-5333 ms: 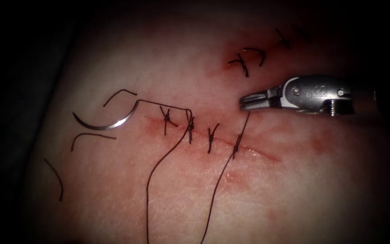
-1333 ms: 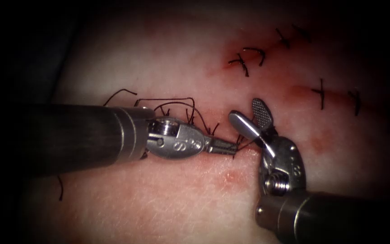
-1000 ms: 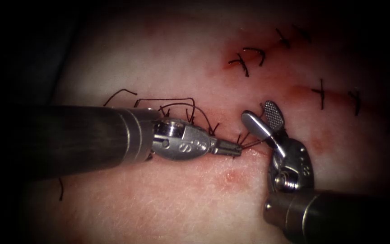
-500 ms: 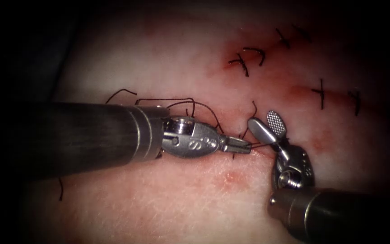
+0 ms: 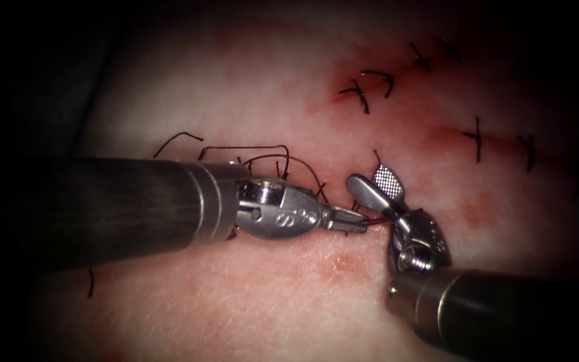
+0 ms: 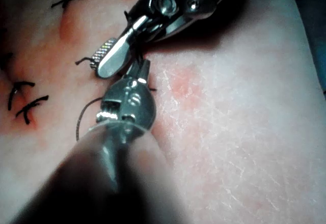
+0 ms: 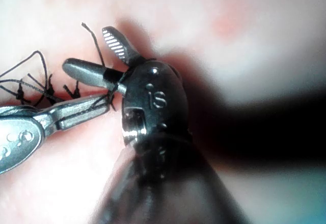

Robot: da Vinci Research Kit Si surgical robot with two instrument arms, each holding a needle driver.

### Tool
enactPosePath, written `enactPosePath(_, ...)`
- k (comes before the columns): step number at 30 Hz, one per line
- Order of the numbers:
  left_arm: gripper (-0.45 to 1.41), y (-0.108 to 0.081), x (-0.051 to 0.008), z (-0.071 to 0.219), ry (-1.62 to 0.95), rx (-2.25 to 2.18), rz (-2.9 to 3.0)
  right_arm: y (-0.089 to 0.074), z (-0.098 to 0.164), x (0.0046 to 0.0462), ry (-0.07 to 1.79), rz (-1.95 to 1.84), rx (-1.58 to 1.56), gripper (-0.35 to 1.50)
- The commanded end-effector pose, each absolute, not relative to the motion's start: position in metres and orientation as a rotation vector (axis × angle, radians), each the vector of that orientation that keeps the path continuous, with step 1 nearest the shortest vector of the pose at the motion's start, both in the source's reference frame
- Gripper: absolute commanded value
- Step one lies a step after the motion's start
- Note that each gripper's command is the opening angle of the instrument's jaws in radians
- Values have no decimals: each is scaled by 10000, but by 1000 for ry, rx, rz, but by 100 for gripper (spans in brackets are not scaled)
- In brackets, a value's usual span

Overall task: Wound Closure
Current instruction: Grab the suture tail with the right hand.

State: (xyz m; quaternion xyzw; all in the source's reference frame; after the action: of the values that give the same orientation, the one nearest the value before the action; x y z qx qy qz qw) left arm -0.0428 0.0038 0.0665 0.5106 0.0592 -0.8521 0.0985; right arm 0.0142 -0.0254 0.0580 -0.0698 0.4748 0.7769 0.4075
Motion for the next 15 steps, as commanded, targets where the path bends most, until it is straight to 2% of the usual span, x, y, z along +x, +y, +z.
enactPosePath(1,-45,38,-433,672,174,1513,-2518,-257,582,150,1200,1955,-178,125)
enactPosePath(7,-45,36,-434,673,172,1511,-2519,-252,580,155,1202,1944,-187,120)
enactPosePath(12,-45,35,-433,673,174,1508,-2517,-249,585,159,1222,1913,-171,84)
enactPosePath(13,-45,35,-433,673,174,1508,-2517,-249,586,160,1225,1914,-173,84)
enactPosePath(14,-45,35,-431,673,175,1509,-2515,-248,586,161,1221,1905,-183,54)
enactPosePath(15,-45,34,-431,673,176,1509,-2515,-248,586,161,1220,1905,-183,34)
